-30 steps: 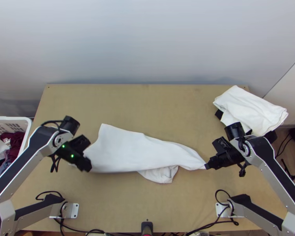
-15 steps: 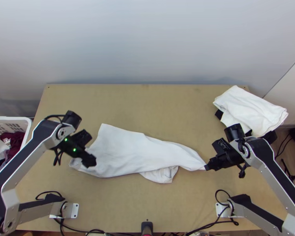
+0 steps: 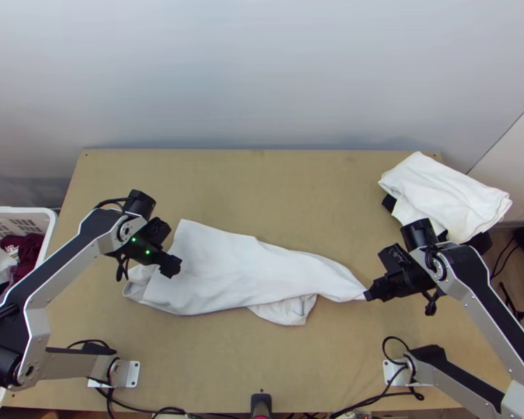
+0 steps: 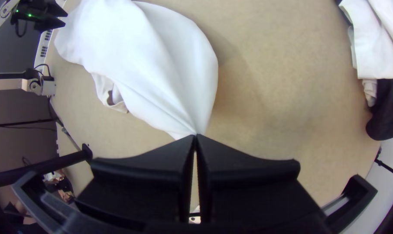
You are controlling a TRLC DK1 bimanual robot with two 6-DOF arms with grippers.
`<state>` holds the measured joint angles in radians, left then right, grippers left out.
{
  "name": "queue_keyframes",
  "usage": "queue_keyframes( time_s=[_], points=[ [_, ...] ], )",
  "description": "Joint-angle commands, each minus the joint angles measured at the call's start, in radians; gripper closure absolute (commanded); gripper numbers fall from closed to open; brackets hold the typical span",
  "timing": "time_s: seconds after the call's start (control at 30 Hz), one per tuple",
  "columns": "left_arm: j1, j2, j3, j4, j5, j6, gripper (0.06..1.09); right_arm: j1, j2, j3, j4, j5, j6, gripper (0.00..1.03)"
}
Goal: Fold the t-shirt
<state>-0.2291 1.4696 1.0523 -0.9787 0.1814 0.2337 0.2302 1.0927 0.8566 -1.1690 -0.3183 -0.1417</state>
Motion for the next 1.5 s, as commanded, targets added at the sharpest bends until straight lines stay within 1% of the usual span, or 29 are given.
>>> queue_keyframes(
  time_s=[0.0, 0.17, 0.23, 0.27, 0.33, 0.43, 0.6, 0.67, 0.8, 0.83, 0.9, 0.93, 1.0, 1.03, 1.13, 1.2, 1.37, 1.47],
  points=[
    [0.004, 0.038, -0.028, 0.089, -0.026, -0.020, 0.15, -0.003, 0.007, 0.012, 0.006, 0.001, 0.001, 1.00],
    [0.004, 0.052, -0.031, 0.100, -0.045, -0.019, 0.15, -0.003, 0.012, 0.015, 0.009, 0.001, 0.001, 1.00],
    [0.007, 0.052, -0.037, 0.107, -0.065, -0.013, 0.18, -0.003, 0.012, 0.013, 0.009, 0.001, 0.001, 1.00],
    [0.008, 0.051, -0.038, 0.109, -0.066, -0.010, 0.21, -0.003, 0.012, 0.012, 0.009, 0.001, 0.001, 1.00],
    [0.010, 0.049, -0.037, 0.109, -0.066, -0.008, 0.32, -0.003, 0.012, 0.012, 0.011, 0.001, 0.001, 1.00],
    [0.010, 0.040, -0.034, 0.107, -0.066, -0.008, 0.42, -0.003, 0.013, 0.013, 0.015, 0.001, 0.001, 1.00],
    [0.010, 0.034, -0.031, 0.103, -0.065, -0.014, 0.64, -0.003, 0.013, 0.005, 0.023, 0.001, 0.001, 1.00],
    [0.010, 0.040, -0.040, 0.101, -0.065, -0.011, 0.67, -0.003, 0.013, -0.001, 0.025, 0.001, 0.001, 1.00],
    [0.011, 0.038, -0.052, 0.104, -0.065, -0.008, 0.81, -0.003, 0.013, -0.001, 0.025, 0.001, 0.001, 1.00],
    [0.011, 0.038, -0.052, 0.103, -0.063, -0.008, 0.83, -0.003, 0.013, -0.001, 0.025, 0.001, 0.001, 1.00],
    [0.016, 0.034, -0.052, 0.100, -0.063, 0.000, 0.83, -0.003, 0.012, -0.002, 0.025, 0.001, 0.001, 1.00],
    [0.019, 0.032, -0.052, 0.097, -0.062, 0.003, 0.87, -0.003, 0.012, -0.004, 0.026, 0.001, 0.001, 1.00],
    [0.025, 0.023, -0.051, 0.097, -0.062, 0.006, 1.00, -0.003, 0.010, -0.002, 0.026, 0.001, 0.001, 1.00],
    [0.031, 0.015, -0.049, 0.097, -0.062, 0.007, 1.05, -0.003, 0.010, -0.001, 0.026, 0.001, 0.001, 1.00],
    [0.060, 0.005, -0.028, 0.075, -0.040, 0.010, 1.04, 0.003, 0.007, 0.010, 0.025, -0.005, 0.019, 1.00],
    [0.086, 0.001, 0.002, 0.043, -0.011, 0.012, 1.04, 0.012, -0.001, 0.027, 0.009, -0.030, 0.024, 1.00],
    [0.174, -0.025, 0.083, -0.037, 0.118, -0.014, 1.05, 0.020, -0.040, 0.119, -0.037, -0.041, 0.021, 1.00],
    [0.220, -0.043, 0.135, -0.087, 0.179, -0.034, 1.05, 0.029, -0.047, 0.188, -0.089, -0.047, 0.021, 1.00]
  ],
)
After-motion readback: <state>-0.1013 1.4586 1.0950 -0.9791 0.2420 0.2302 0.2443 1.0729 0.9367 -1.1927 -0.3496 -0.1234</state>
